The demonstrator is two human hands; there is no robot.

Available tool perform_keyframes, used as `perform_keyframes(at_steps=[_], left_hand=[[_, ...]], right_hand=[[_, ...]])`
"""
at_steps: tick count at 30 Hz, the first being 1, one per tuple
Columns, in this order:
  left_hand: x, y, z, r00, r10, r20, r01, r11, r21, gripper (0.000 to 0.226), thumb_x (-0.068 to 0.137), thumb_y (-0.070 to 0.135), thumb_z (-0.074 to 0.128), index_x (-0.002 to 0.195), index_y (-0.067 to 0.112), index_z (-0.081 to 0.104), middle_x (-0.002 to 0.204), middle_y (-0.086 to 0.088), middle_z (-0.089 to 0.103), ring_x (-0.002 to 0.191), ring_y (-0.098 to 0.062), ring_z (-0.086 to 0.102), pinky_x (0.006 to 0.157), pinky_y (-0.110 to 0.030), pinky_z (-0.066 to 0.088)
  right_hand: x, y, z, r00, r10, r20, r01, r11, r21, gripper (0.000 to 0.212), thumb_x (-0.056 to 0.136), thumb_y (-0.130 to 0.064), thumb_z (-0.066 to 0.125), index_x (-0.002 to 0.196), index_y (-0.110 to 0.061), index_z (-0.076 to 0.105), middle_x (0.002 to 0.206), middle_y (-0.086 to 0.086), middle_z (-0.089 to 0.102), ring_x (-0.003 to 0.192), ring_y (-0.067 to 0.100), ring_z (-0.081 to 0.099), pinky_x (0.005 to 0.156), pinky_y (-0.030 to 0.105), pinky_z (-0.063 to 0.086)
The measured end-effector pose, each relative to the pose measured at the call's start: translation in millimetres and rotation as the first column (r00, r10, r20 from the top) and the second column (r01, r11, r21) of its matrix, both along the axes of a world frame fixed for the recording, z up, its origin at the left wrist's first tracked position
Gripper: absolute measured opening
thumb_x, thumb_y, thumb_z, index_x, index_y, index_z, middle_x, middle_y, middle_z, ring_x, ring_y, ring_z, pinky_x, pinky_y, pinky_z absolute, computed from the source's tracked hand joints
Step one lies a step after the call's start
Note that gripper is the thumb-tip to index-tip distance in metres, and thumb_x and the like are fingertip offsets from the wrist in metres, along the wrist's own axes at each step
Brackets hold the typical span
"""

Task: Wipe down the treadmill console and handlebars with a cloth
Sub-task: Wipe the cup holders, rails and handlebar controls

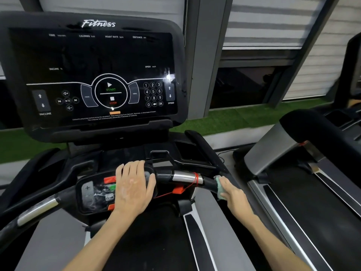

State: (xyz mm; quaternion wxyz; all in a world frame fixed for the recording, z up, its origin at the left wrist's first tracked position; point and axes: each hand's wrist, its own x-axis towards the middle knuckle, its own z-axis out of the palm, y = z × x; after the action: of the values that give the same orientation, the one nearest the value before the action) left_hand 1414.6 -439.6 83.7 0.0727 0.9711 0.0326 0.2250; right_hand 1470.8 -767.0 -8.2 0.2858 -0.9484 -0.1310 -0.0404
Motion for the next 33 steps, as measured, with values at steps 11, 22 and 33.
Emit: perform_keyframes(at_steps=[11, 22, 33], left_hand=[[-0.8, -1.0, 1.2, 1.0, 0.008, -0.008, -0.008, 1.0, 0.021, 0.051, 0.095, 0.036, 0.033, 0.119, 0.001, 0.061, 0.114, -0.014, 0.065, 0.108, -0.029, 0.059, 0.105, -0.048, 0.037], [-3.6, 5.4, 6.3, 0.997, -0.052, 0.051, 0.05, 0.998, 0.046, 0.035, 0.093, 0.023, 0.042, 0.113, 0.003, 0.064, 0.108, -0.009, 0.066, 0.102, -0.026, 0.06, 0.1, -0.045, 0.043], [-4.8, 10.9, 6.0, 0.995, -0.079, -0.053, 0.083, 0.994, 0.073, 0.049, 0.094, 0.024, 0.024, 0.118, 0.008, 0.063, 0.119, -0.005, 0.062, 0.112, -0.024, 0.054, 0.108, -0.042, 0.033]], right_hand=[[-3.8, 110.0, 56.9, 0.955, 0.192, 0.227, -0.21, 0.976, 0.054, 0.045, 0.09, -0.004, 0.055, 0.135, -0.009, 0.054, 0.137, 0.01, 0.056, 0.117, 0.029, 0.06, 0.097, 0.043, 0.051], [-8.3, 121.8, 72.8, 0.972, 0.151, 0.182, -0.146, 0.989, -0.038, 0.042, 0.091, -0.007, 0.055, 0.132, -0.018, 0.055, 0.133, 0.0, 0.058, 0.111, 0.028, 0.061, 0.083, 0.044, 0.054], [-25.1, 180.4, 95.8, 0.921, 0.249, 0.299, -0.268, 0.963, 0.023, 0.051, 0.08, 0.007, 0.063, 0.128, -0.009, 0.06, 0.129, 0.007, 0.063, 0.115, 0.025, 0.062, 0.094, 0.037, 0.052]])
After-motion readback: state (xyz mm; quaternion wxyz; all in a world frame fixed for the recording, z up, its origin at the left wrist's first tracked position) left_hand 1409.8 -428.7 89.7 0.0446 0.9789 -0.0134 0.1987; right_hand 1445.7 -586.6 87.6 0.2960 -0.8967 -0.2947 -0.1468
